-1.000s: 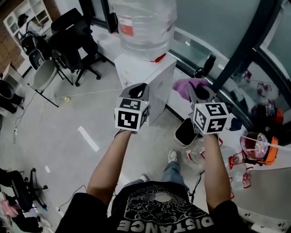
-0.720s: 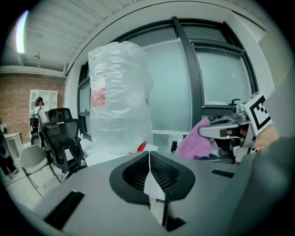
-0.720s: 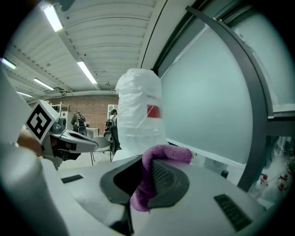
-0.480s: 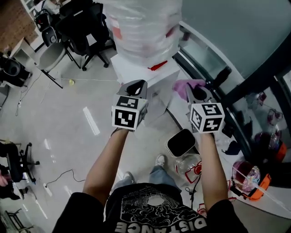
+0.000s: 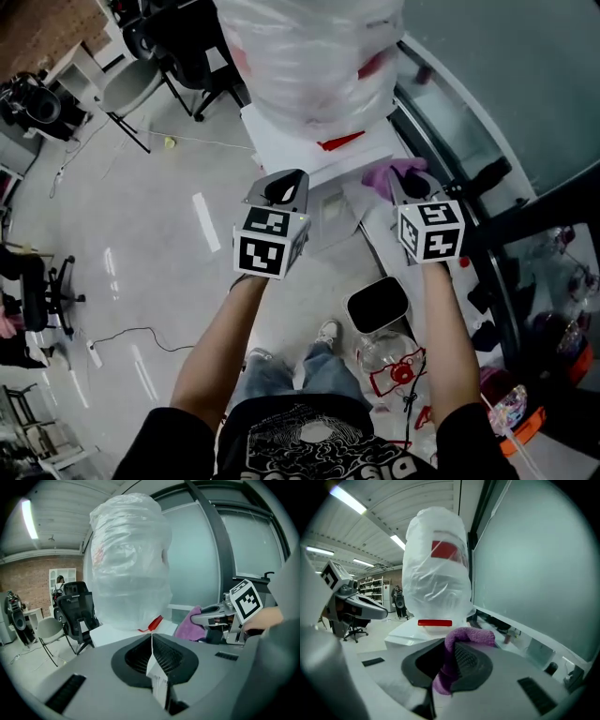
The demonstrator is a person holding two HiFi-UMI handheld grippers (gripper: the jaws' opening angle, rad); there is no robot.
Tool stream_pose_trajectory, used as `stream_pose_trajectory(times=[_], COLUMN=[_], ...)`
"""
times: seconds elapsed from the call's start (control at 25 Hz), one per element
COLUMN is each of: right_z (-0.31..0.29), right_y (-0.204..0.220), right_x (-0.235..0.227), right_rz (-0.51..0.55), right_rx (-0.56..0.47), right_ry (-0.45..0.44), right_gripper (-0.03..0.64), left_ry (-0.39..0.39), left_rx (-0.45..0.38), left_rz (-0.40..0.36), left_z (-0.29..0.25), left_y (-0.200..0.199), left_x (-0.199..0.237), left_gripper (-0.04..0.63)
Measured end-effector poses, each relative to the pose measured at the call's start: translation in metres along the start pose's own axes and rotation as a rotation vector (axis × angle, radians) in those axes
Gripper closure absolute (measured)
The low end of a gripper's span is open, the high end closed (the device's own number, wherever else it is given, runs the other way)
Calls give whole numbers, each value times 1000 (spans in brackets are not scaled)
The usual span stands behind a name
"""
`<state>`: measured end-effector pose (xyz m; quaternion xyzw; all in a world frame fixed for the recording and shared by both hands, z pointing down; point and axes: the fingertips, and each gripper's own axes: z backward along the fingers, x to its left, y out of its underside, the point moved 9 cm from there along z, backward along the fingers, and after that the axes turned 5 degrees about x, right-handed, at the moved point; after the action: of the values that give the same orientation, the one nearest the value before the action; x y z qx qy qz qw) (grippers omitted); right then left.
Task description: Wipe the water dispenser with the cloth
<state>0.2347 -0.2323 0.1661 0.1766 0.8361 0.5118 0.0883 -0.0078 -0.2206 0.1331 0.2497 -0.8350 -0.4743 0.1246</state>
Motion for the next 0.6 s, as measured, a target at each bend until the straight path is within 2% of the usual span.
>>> stream_pose_trajectory(times=[0.2,0.6], right_z=[-30,-48], right_y=[5,20], right_x=[-5,0], right_rz=[33,31], right_rx=[20,-27], right_ry=[-33,-31], right_gripper=[584,584], left_ry=[-11,49], left_rx=[8,-6], left_rz=[18,-8], left_z=[-15,-36], left_y=[10,41], left_x=[-3,-20], left_gripper=[568,568])
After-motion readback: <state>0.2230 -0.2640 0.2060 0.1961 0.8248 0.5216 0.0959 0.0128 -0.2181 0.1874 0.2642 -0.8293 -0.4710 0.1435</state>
